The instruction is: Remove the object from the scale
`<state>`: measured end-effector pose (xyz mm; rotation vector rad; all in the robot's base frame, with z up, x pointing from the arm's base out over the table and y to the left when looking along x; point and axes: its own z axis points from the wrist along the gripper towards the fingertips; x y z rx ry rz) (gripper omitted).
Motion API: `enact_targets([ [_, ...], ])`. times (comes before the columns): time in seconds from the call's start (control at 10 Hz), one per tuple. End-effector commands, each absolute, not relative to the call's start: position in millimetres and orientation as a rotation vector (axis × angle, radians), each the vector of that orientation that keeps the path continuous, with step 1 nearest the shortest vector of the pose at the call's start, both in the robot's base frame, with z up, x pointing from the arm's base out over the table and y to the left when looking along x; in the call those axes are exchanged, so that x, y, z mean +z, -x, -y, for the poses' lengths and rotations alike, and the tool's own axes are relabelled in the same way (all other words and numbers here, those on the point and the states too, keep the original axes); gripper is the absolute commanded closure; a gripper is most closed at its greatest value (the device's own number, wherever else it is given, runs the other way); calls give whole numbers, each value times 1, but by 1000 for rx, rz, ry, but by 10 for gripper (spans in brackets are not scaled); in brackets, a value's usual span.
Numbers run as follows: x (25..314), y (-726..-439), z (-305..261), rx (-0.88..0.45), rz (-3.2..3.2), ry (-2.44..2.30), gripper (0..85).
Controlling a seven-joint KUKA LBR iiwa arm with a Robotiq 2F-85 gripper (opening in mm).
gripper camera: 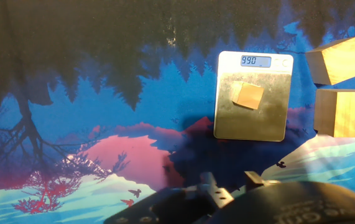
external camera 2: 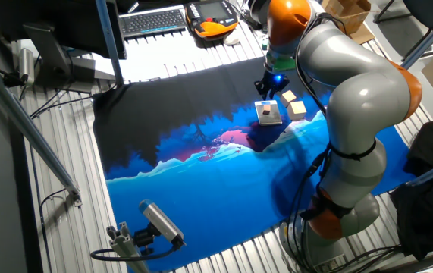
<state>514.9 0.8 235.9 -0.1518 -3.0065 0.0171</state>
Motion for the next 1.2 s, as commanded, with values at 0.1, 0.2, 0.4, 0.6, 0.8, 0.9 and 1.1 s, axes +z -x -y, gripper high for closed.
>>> enact_targets([
  [0.1, 236, -515, -1, 17, 3007, 152, 850],
  [0.2, 236, -515, -1, 17, 3007, 152, 850],
  [0.4, 236, -515, -1, 17, 3007, 152, 850],
  [0.6, 236, -515, -1, 17, 3007, 152, 850],
  [0.8, 236, -515, -1, 17, 3007, 150, 850],
  [0.9, 236, -515, -1, 17, 3007, 150, 850],
  [1.1, 236, -515, -1, 18, 3006, 136, 850],
])
